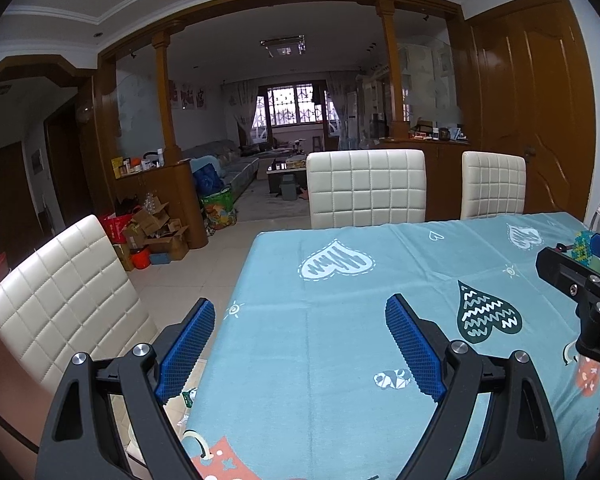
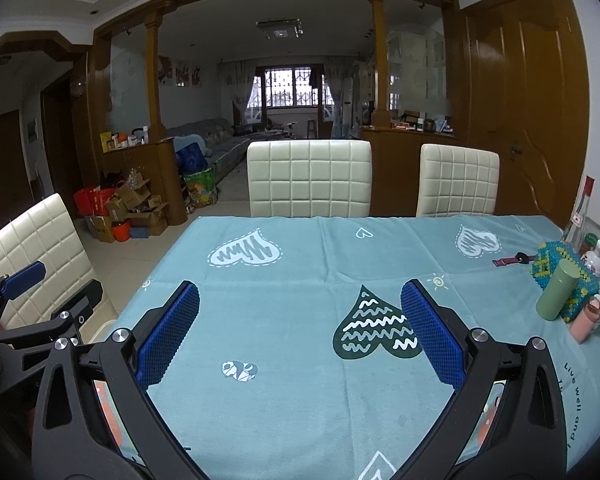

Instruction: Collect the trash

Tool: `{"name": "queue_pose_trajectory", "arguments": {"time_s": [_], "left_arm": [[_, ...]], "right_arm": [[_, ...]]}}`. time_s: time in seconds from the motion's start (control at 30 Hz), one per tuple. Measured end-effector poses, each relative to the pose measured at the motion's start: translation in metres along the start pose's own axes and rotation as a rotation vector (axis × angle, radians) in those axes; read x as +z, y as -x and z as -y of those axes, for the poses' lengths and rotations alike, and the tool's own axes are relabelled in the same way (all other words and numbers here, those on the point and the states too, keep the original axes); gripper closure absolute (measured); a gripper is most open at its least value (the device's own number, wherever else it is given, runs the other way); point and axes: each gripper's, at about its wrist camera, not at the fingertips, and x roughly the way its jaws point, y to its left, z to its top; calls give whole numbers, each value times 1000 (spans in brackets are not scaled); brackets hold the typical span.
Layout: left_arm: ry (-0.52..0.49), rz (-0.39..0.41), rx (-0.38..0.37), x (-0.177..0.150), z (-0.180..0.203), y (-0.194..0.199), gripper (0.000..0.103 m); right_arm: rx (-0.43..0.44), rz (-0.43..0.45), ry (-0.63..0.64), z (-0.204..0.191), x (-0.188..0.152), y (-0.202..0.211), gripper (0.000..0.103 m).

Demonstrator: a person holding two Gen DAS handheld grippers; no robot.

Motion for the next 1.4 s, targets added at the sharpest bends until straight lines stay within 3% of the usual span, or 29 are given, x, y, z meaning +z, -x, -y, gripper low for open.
{"name": "queue_pose_trajectory", "arguments": {"time_s": [0.43, 1.03, 1.4], "left_arm": [[4, 6, -3, -1, 0, 3, 18], [21, -35, -82, -6, -3, -5, 18], [7, -29, -52, -6, -2, -3, 18]], "right_arm": [[4, 4, -8, 2, 0, 1, 3], [9, -1, -16, 1, -1, 1, 3], [13, -3, -14, -1, -2, 0, 3]]}}
